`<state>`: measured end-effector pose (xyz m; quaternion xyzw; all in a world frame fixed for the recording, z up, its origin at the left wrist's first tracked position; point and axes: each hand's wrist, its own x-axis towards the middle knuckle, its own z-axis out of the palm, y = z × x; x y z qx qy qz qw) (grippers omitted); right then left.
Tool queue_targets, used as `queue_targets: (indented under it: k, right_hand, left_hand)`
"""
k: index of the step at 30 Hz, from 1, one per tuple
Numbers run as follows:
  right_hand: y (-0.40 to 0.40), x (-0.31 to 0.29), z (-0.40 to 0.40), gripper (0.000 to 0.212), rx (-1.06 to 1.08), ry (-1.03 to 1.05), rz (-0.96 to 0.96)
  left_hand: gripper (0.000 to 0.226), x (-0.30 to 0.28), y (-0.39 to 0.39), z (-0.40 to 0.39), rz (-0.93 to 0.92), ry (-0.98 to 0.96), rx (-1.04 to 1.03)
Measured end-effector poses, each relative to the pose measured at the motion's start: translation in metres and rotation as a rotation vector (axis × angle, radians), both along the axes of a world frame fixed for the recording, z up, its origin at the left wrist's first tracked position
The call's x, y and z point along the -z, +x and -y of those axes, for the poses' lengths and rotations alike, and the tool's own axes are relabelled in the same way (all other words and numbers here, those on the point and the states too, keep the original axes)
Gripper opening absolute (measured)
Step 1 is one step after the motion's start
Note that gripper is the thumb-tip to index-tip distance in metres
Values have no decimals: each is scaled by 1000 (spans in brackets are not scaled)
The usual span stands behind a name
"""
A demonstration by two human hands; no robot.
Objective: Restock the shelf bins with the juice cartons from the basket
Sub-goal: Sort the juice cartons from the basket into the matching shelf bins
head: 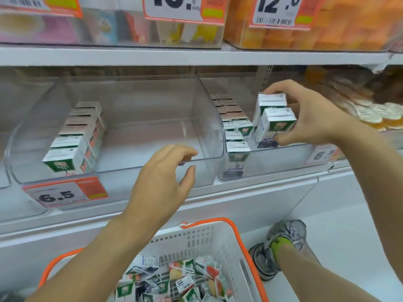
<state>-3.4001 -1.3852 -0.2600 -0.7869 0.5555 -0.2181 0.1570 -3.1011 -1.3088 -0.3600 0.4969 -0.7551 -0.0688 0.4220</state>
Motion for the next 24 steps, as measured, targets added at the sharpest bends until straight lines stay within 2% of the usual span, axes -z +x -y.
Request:
queue_targets:
  k: [2,5,8,12,15,18,22,24]
  right_hand:
    - [4,5,11,87,-42,105,-54]
    - [12,18,22,74,-99,225,16]
    - [16,28,29,66,-96,279,56]
    - [21,32,33,56,-78,371,3]
    - [22,36,33,57,-24,435,-12]
    - [22,33,27,58,28,468,17]
    - [20,27,19,42,58,495,104]
    - [19,25,17,42,83,433,36]
  left_hand:
    - [19,2,-2,3,22,-38,-17]
    - [18,3,-5,5,20,-62,-54]
    - [18,5,-9,6,35,-65,-86]
    - [15,5,-10,8,65,-70,-81]
    - [16,4,-9,7,55,-62,-79]
    - [18,4,-8,6,50,-49,-63]
    - [19,4,-5,4,38,-28,-34]
    - [19,4,-5,3,34,-24,-25]
